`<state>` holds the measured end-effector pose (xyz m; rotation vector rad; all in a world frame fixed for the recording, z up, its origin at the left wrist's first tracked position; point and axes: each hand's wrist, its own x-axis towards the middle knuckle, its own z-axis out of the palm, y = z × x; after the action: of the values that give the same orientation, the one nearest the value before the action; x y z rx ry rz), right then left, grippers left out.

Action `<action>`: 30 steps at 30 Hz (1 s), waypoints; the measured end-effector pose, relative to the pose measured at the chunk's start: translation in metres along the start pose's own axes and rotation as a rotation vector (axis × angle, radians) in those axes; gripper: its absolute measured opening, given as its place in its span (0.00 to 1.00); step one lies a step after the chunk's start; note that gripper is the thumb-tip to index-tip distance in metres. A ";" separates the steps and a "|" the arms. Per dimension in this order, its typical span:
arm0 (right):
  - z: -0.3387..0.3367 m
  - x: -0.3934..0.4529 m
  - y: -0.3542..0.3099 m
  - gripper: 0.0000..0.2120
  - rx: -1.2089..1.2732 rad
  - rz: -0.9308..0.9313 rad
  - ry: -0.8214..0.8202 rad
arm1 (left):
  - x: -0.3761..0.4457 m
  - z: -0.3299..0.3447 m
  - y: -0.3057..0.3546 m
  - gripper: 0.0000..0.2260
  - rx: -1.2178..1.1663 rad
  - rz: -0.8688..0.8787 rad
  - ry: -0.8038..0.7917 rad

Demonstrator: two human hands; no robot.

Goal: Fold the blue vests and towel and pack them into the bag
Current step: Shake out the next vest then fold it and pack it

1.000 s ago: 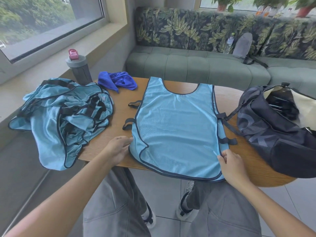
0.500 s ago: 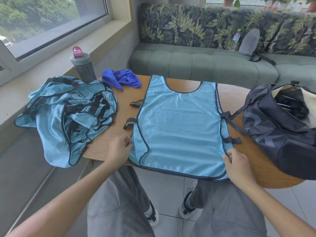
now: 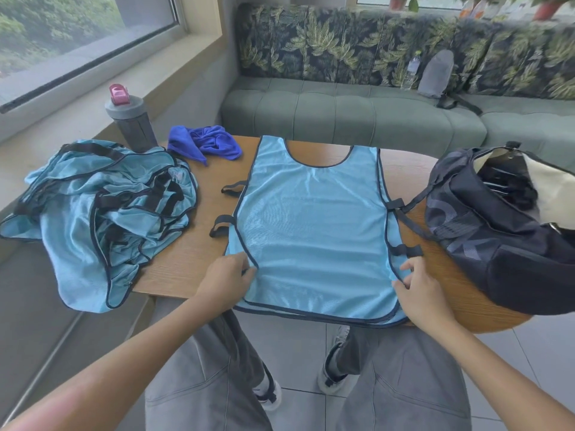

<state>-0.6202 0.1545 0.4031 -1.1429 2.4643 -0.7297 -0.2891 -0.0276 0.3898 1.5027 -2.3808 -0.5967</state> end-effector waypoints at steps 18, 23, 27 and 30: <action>-0.008 0.003 -0.014 0.17 -0.224 -0.278 0.082 | -0.013 -0.002 -0.004 0.21 0.211 0.361 0.103; 0.015 0.078 -0.038 0.30 -0.231 -0.298 -0.186 | 0.031 0.010 -0.005 0.28 0.363 0.402 -0.152; 0.020 0.116 -0.003 0.34 -0.581 -0.181 -0.240 | 0.038 0.008 -0.047 0.32 0.418 0.351 -0.239; 0.021 0.119 0.007 0.36 -0.618 -0.185 -0.248 | 0.036 0.002 -0.054 0.31 0.412 0.338 -0.244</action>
<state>-0.6889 0.0592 0.3724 -1.5716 2.4468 0.1606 -0.2625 -0.0800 0.3623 1.1660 -3.0024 -0.2278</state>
